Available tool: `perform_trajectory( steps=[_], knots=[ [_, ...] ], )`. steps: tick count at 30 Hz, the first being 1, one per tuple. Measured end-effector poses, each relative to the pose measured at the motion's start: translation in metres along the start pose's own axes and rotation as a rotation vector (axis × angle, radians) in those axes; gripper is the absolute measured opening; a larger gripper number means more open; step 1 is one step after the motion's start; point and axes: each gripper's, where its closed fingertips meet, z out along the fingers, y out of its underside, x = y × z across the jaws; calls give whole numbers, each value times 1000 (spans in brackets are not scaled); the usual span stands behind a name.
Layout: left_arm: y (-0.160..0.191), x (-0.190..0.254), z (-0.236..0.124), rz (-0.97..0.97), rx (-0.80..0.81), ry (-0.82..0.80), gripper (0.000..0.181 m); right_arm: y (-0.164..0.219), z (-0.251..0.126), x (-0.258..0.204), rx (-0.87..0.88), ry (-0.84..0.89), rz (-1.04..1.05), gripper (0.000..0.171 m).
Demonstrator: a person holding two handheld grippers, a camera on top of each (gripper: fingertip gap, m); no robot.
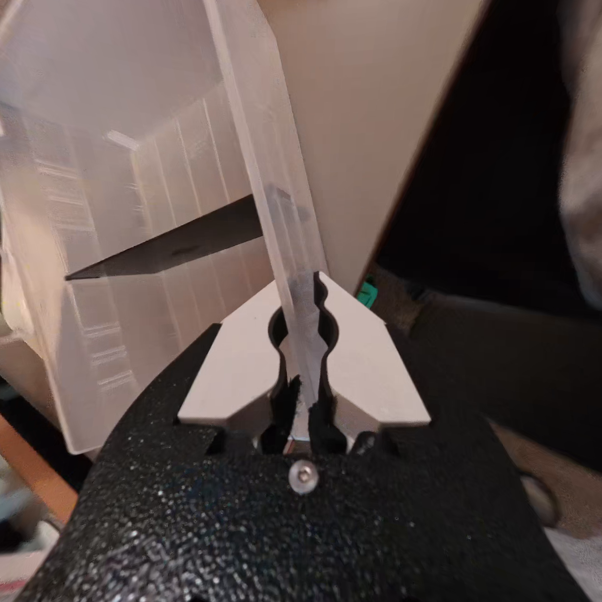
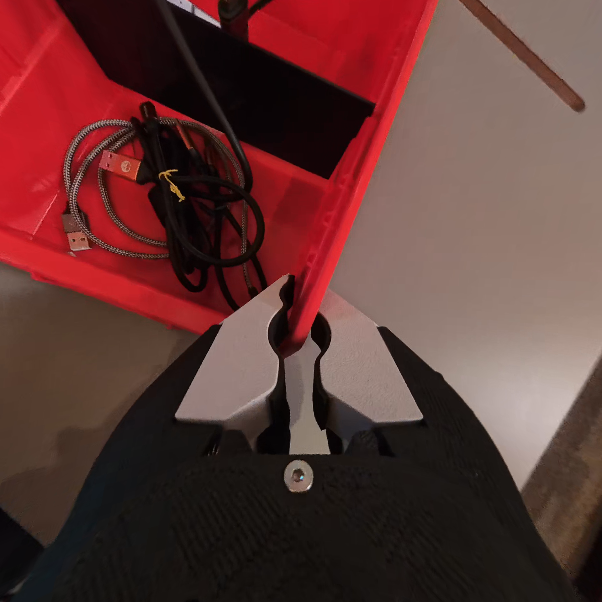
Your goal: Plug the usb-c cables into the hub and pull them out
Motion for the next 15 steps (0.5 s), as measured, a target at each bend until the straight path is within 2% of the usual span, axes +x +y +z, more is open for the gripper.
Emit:
perform_trajectory(
  steps=[1,3,7,15],
  knots=[
    [4,13,-4,77,8,16,10,-6,5,-1,4,-26,-10,4],
    [8,38,-11,140,42,72,8,-19,17,-4,12,-71,-41,4],
    [5,74,-20,135,103,177,8,-52,43,-15,6,-140,-121,4],
    [-21,107,-53,261,157,334,8,-134,108,-48,18,-201,-124,4]
  ],
)
